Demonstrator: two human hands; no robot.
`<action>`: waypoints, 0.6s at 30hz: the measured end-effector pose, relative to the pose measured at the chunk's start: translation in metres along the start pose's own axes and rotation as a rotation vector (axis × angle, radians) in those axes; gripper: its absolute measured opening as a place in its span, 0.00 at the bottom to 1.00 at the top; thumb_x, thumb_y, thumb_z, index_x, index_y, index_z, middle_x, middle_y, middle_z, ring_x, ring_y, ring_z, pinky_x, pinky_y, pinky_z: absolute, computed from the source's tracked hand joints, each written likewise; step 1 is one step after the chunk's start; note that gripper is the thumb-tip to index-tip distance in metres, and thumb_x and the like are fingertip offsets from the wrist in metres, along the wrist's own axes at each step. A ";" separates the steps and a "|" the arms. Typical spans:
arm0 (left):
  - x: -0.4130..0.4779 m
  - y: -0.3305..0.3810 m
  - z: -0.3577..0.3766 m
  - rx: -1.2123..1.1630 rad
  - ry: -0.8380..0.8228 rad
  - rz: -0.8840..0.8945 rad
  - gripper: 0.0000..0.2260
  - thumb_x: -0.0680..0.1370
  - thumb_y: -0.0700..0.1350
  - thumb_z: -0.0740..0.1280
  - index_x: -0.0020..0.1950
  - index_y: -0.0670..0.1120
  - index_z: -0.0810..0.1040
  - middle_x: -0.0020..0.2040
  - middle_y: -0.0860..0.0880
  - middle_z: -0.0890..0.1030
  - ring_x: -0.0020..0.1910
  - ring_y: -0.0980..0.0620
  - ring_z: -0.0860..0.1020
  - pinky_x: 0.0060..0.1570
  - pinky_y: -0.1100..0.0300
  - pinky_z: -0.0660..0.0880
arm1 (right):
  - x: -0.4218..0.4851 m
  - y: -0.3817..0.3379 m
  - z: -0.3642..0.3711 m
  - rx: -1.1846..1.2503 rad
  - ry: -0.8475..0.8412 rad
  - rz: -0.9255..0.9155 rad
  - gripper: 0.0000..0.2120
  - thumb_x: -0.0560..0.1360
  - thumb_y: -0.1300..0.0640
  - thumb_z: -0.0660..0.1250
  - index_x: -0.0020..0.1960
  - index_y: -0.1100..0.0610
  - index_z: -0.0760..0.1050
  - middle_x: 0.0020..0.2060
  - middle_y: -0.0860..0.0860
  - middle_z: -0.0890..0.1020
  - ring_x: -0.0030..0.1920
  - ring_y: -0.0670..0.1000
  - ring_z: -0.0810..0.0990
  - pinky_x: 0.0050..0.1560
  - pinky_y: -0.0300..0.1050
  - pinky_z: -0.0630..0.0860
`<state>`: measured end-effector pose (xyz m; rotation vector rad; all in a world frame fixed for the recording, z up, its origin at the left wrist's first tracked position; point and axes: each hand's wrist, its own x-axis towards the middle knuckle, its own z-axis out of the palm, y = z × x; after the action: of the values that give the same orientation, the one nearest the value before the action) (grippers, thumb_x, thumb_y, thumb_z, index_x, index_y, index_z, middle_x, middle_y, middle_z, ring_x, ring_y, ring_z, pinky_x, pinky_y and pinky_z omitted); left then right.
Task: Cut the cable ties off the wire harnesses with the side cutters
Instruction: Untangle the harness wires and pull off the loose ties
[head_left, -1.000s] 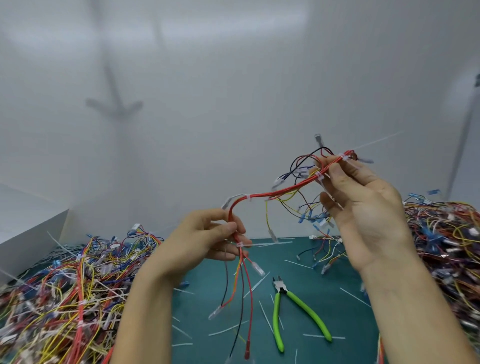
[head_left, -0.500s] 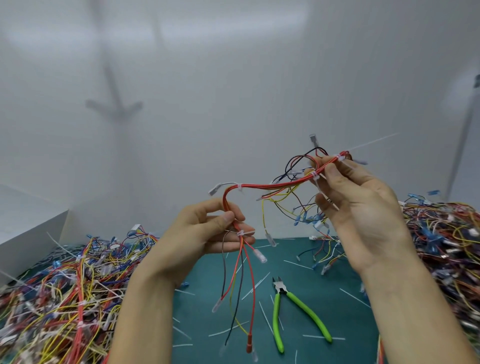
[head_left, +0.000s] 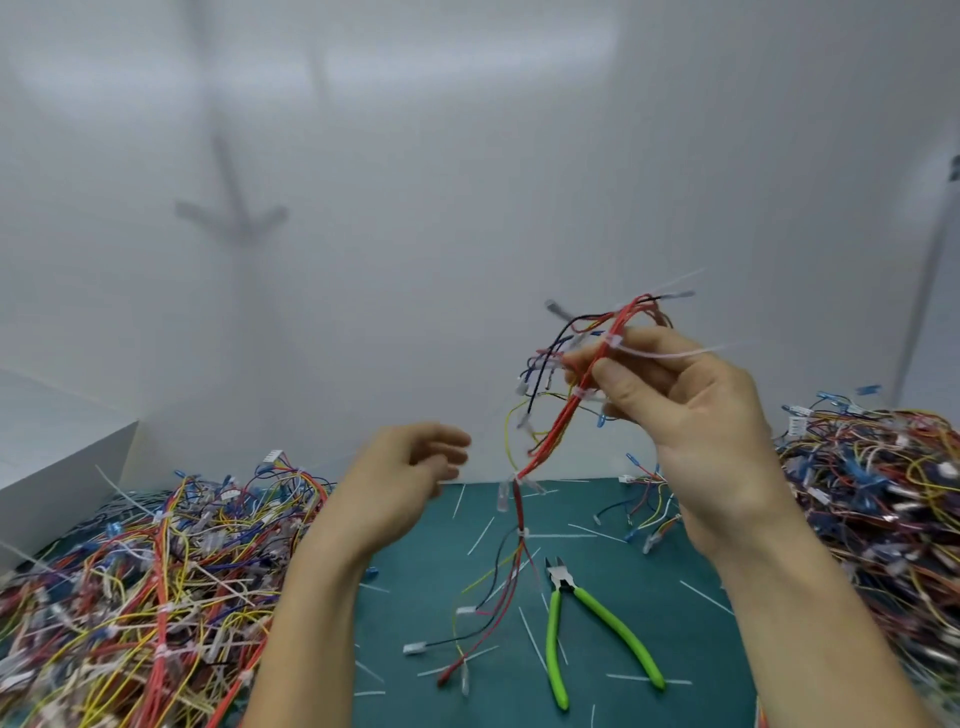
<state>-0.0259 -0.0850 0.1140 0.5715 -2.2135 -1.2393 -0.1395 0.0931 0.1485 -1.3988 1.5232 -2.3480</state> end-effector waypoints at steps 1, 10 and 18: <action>0.000 0.003 -0.001 -0.079 0.097 0.039 0.14 0.81 0.32 0.59 0.53 0.46 0.81 0.51 0.47 0.85 0.55 0.49 0.82 0.51 0.60 0.77 | 0.000 0.002 0.001 -0.059 -0.045 -0.020 0.10 0.75 0.69 0.68 0.45 0.54 0.82 0.42 0.49 0.87 0.43 0.43 0.85 0.42 0.31 0.76; -0.011 0.029 -0.004 -0.358 0.002 -0.037 0.25 0.81 0.60 0.55 0.45 0.48 0.87 0.46 0.48 0.87 0.48 0.52 0.85 0.52 0.55 0.80 | -0.013 0.016 0.024 -0.769 -0.507 -0.088 0.04 0.76 0.57 0.71 0.46 0.48 0.81 0.41 0.45 0.84 0.44 0.48 0.80 0.49 0.50 0.76; -0.009 0.023 -0.005 -0.511 0.042 0.001 0.11 0.67 0.54 0.71 0.44 0.50 0.88 0.40 0.51 0.86 0.37 0.57 0.79 0.41 0.63 0.73 | -0.017 0.021 0.032 -0.948 -0.609 0.002 0.04 0.78 0.54 0.68 0.51 0.47 0.80 0.47 0.44 0.84 0.50 0.47 0.80 0.53 0.49 0.76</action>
<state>-0.0182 -0.0719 0.1335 0.3832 -1.7578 -1.6923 -0.1160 0.0668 0.1258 -1.9438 2.4325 -0.9324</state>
